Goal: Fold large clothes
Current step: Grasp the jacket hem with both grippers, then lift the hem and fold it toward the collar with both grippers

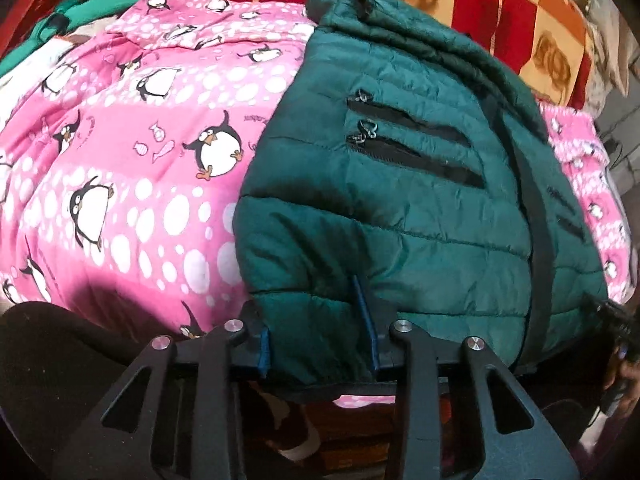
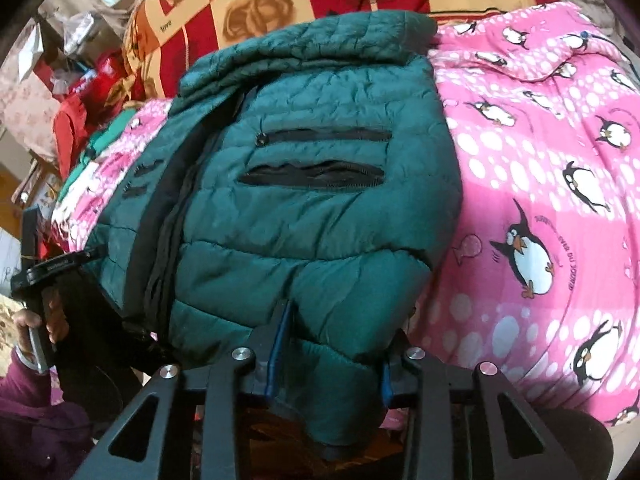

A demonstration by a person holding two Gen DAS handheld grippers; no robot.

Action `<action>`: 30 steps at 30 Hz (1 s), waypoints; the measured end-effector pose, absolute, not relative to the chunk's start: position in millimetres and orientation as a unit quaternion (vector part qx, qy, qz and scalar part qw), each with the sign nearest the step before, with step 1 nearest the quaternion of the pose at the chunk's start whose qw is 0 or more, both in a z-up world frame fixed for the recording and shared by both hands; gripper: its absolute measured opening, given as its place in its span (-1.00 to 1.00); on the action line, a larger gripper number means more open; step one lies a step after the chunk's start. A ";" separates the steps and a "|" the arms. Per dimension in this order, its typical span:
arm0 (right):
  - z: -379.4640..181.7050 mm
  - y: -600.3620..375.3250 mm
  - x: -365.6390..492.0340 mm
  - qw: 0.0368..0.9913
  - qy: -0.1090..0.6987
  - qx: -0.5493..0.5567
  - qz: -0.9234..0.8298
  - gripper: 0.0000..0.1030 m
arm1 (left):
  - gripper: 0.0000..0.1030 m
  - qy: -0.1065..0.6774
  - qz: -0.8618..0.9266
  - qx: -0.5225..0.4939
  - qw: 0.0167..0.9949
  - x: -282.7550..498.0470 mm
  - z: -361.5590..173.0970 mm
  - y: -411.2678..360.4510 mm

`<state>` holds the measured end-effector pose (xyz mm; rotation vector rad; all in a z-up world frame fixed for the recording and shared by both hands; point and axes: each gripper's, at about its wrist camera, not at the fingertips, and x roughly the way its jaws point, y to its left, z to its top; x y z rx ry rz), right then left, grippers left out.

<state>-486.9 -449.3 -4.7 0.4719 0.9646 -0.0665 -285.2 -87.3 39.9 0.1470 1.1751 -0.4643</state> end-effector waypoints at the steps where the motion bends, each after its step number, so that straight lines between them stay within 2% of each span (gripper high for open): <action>1: -8.1 -450.0 -484.1 0.856 0.463 0.229 -0.031 -0.28 | -0.11 0.555 -0.213 0.059 0.802 -282.8 36.8 -86.2; 3: -14.5 -451.1 -481.7 0.853 0.465 0.236 -0.031 -0.25 | 0.12 0.571 -0.209 0.029 0.793 -277.0 29.1 -82.5; 6: -16.7 -453.2 -484.0 0.853 0.458 0.249 -0.027 -0.26 | 0.10 0.576 -0.210 0.013 0.790 -274.4 26.3 -80.3; 7: -15.3 -452.8 -485.8 0.854 0.456 0.249 -0.025 -0.31 | -0.20 0.572 -0.213 0.019 0.792 -276.0 28.6 -81.3; 9: -9.5 -450.9 -489.3 0.861 0.447 0.240 -0.027 -0.46 | -0.58 0.553 -0.212 0.031 0.805 -280.9 40.0 -83.1; 10: -6.0 -449.9 -490.9 0.865 0.443 0.233 -0.028 -0.52 | -0.70 0.546 -0.214 0.027 0.809 -282.0 46.7 -81.5; 12: 7.9 -447.7 -493.2 0.878 0.428 0.214 -0.029 -0.56 | -0.76 0.534 -0.224 0.013 0.815 -282.2 61.6 -80.8; 19: 55.0 -463.5 -491.3 0.905 0.357 0.230 -0.020 -0.59 | -0.78 0.451 -0.253 -0.002 0.856 -279.6 126.2 -87.7; 30: 99.7 -505.3 -457.0 0.925 0.283 0.249 -0.052 -0.59 | -0.78 0.398 -0.248 -0.030 0.883 -225.7 171.0 -117.5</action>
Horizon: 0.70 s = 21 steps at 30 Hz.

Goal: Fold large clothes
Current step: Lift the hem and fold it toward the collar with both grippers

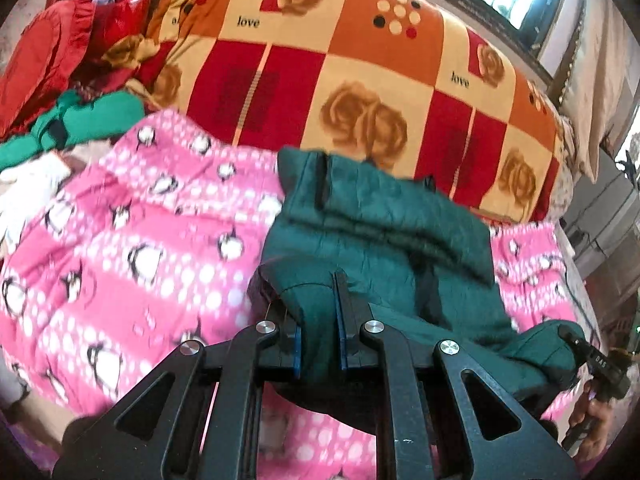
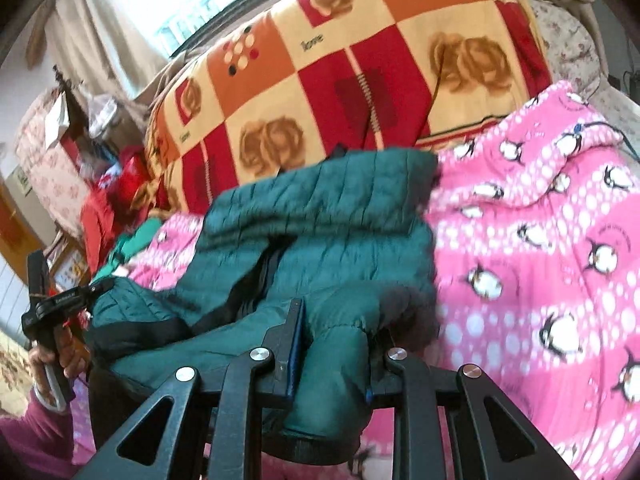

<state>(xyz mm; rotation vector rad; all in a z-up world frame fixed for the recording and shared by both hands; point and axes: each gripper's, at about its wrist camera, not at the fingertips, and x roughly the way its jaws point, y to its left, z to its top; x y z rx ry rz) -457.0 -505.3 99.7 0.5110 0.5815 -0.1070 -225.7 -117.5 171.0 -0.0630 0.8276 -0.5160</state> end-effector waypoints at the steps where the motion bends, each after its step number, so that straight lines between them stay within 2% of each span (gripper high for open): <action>1: 103.5 -509.8 -451.4 0.926 0.278 0.250 -0.057 -0.59 | -0.78 0.393 -0.247 -0.032 0.885 -220.9 174.1 -120.3; 12: 132.7 -552.7 -382.7 0.934 0.240 0.241 -0.107 -0.59 | -0.77 0.358 -0.216 -0.026 0.908 -156.7 189.3 -164.4; 21: 126.8 -595.3 -310.6 0.929 0.254 0.227 -0.146 -0.59 | -0.77 0.360 -0.177 -0.011 0.916 -83.6 176.4 -214.4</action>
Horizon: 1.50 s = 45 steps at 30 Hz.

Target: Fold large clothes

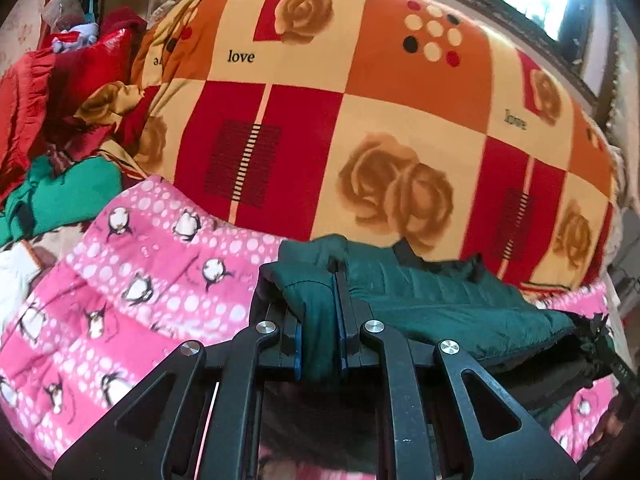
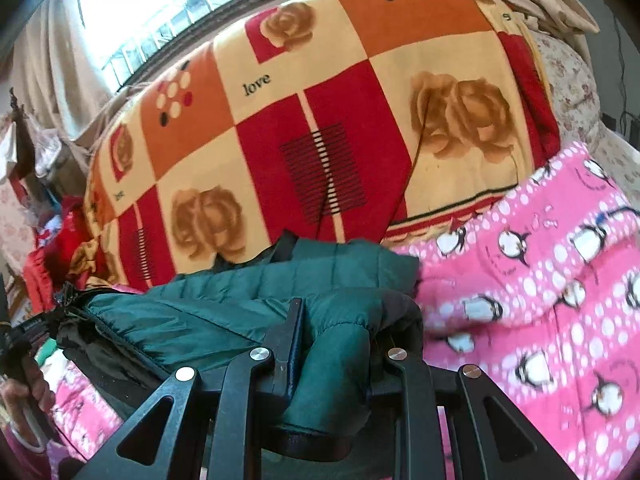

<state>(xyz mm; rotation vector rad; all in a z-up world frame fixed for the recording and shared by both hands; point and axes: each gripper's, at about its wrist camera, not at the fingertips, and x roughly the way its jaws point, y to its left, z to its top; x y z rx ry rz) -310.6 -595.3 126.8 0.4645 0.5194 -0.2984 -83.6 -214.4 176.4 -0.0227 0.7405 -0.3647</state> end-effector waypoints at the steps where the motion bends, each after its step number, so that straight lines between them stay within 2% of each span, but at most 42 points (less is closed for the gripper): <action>1: 125.3 -599.4 -300.5 0.928 0.256 0.222 -0.152 -0.59 | -0.77 0.361 -0.174 -0.009 0.916 -78.1 174.4 -219.0; 9: 98.4 -633.3 -241.4 0.913 0.281 0.239 -0.171 -0.59 | -0.77 0.407 -0.131 -0.003 0.904 -8.2 123.9 -257.6; 14: 81.1 -649.5 -211.3 0.904 0.286 0.259 -0.184 -0.59 | -0.74 0.409 -0.111 0.013 0.906 12.7 100.6 -276.2; 18: 55.9 -660.7 -189.7 0.890 0.294 0.287 -0.199 -0.59 | -0.69 0.419 -0.131 -0.016 0.899 28.4 88.3 -276.0; 20: 45.4 -664.9 -182.0 0.884 0.293 0.302 -0.201 -0.54 | -0.55 0.424 -0.162 -0.056 0.889 33.9 89.1 -265.4; 23: 36.5 -666.3 -171.5 0.883 0.292 0.303 -0.208 -0.50 | 0.09 0.424 -0.211 -0.114 0.873 32.9 99.2 -245.6; 24: 37.1 -665.2 -170.3 0.884 0.292 0.300 -0.209 -0.49 | 0.43 0.415 -0.217 -0.126 0.875 28.8 105.0 -238.3; 25: 39.0 -664.0 -169.6 0.884 0.291 0.299 -0.209 -0.45 | 0.59 0.401 -0.217 -0.133 0.880 23.1 111.4 -231.7; 27: 44.1 -663.2 -171.1 0.883 0.289 0.306 -0.206 -0.36 | 0.60 0.383 -0.220 -0.136 0.887 10.4 121.9 -222.0; 28: 49.0 -662.9 -175.1 0.884 0.283 0.314 -0.202 -0.23 | 0.60 0.382 -0.224 -0.135 0.886 7.2 124.4 -221.2; 30: 60.2 -660.8 -187.2 0.888 0.262 0.327 -0.189 0.14 | 0.60 0.386 -0.230 -0.127 0.884 0.0 128.5 -218.2; 31: 66.5 -657.7 -191.1 0.891 0.254 0.328 -0.184 0.39 | 0.60 0.385 -0.229 -0.119 0.886 -5.0 129.6 -218.3; 32: 70.8 -654.6 -195.4 0.894 0.247 0.326 -0.183 0.44 | 0.60 0.383 -0.225 -0.110 0.889 -8.8 130.3 -220.7; 38: 104.6 -621.8 -217.9 0.915 0.225 0.280 -0.184 0.44 | 0.60 0.401 -0.198 -0.044 0.893 -19.7 109.7 -240.1; 45: 97.0 -575.3 -165.5 0.926 0.302 0.184 -0.129 0.44 | 0.60 0.414 -0.155 0.022 0.897 -18.3 84.2 -263.7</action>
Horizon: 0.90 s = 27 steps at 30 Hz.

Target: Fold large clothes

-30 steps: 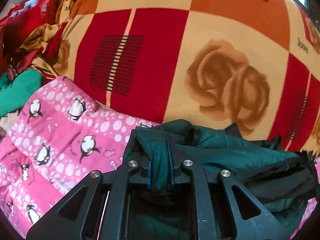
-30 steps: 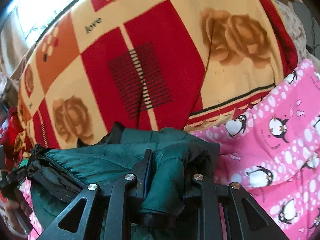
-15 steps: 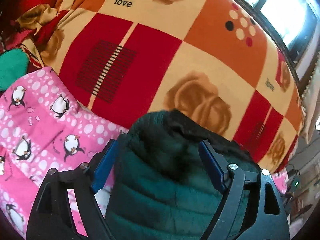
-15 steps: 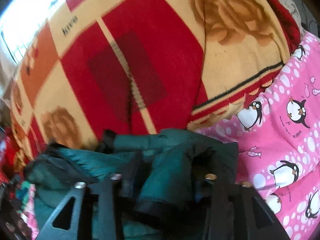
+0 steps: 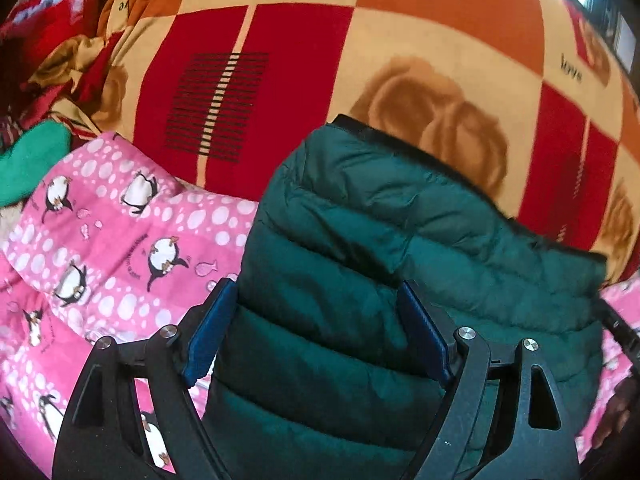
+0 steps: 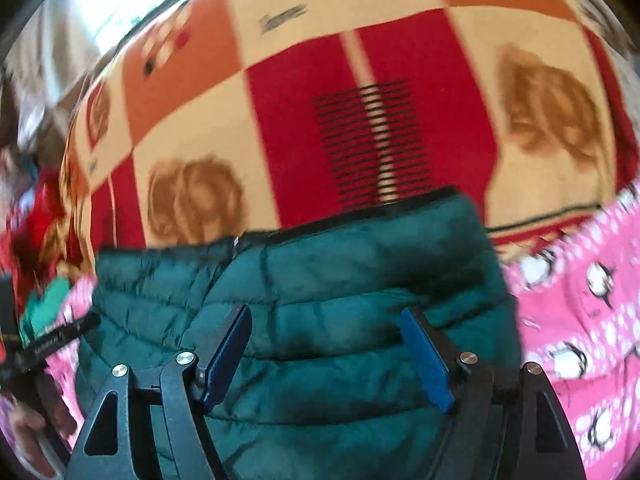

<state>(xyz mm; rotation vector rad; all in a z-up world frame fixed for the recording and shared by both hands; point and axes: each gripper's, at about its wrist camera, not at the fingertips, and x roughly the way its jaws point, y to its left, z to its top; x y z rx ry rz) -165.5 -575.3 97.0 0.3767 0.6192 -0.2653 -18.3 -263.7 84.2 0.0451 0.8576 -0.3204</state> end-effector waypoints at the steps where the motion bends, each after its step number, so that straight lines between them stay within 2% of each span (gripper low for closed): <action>1: 94.6 -571.9 -158.6 0.927 0.307 0.176 -0.127 0.44 | 0.60 0.415 -0.149 0.030 0.897 -16.4 82.1 -266.0; 7: 73.3 -564.5 -115.1 0.916 0.351 0.148 -0.127 0.45 | 0.64 0.422 -0.135 0.050 0.895 -5.9 68.6 -270.7; 16: 40.8 -570.6 -93.4 0.901 0.381 0.158 -0.135 0.52 | 0.67 0.425 -0.132 0.054 0.894 0.7 58.5 -273.2; 27: 79.4 -584.1 -129.5 0.912 0.337 0.191 -0.131 0.51 | 0.67 0.419 -0.130 0.061 0.896 -2.4 58.0 -275.4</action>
